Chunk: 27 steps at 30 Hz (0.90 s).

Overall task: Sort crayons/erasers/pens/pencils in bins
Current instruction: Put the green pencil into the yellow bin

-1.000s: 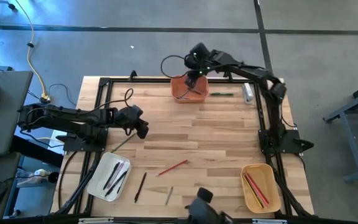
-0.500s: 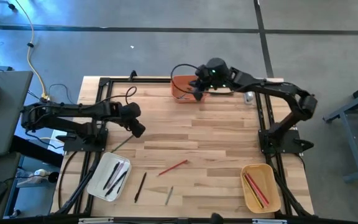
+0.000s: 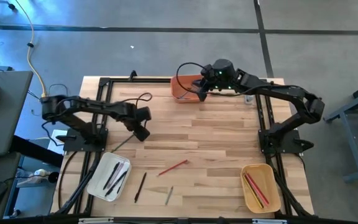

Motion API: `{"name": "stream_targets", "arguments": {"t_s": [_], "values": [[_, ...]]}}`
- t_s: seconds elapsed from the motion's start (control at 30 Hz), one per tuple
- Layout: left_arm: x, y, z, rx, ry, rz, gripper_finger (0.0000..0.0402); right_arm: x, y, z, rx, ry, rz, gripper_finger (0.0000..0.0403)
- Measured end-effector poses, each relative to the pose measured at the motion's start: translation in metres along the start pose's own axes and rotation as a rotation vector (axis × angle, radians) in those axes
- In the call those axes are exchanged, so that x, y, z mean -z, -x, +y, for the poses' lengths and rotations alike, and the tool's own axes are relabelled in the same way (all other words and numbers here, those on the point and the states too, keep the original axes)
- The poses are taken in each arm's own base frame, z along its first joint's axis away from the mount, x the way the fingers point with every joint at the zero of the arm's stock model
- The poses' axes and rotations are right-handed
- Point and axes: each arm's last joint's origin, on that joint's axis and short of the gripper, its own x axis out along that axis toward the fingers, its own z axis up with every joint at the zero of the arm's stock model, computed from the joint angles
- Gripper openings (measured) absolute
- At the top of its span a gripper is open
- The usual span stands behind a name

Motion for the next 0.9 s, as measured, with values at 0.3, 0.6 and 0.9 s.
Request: {"name": "stream_targets", "arguments": {"t_s": [0.3, 0.6, 0.9], "values": [[0.000, -0.011, 0.000, -0.043, -0.031, 0.069, 0.0137, 0.000, 0.000, 0.000, 0.000, 0.000, 0.003, 0.0000], [0.000, -0.019, -0.002, -0.023, -0.067, 0.127, 0.0078, 0.001, 0.000, 0.004, -0.007, 0.009, 0.008, 0.0000], [0.001, -0.016, -0.001, -0.012, -0.093, 0.115, 0.0005, 0.001, -0.001, 0.009, -0.021, 0.013, 0.011, 0.0000]]}}
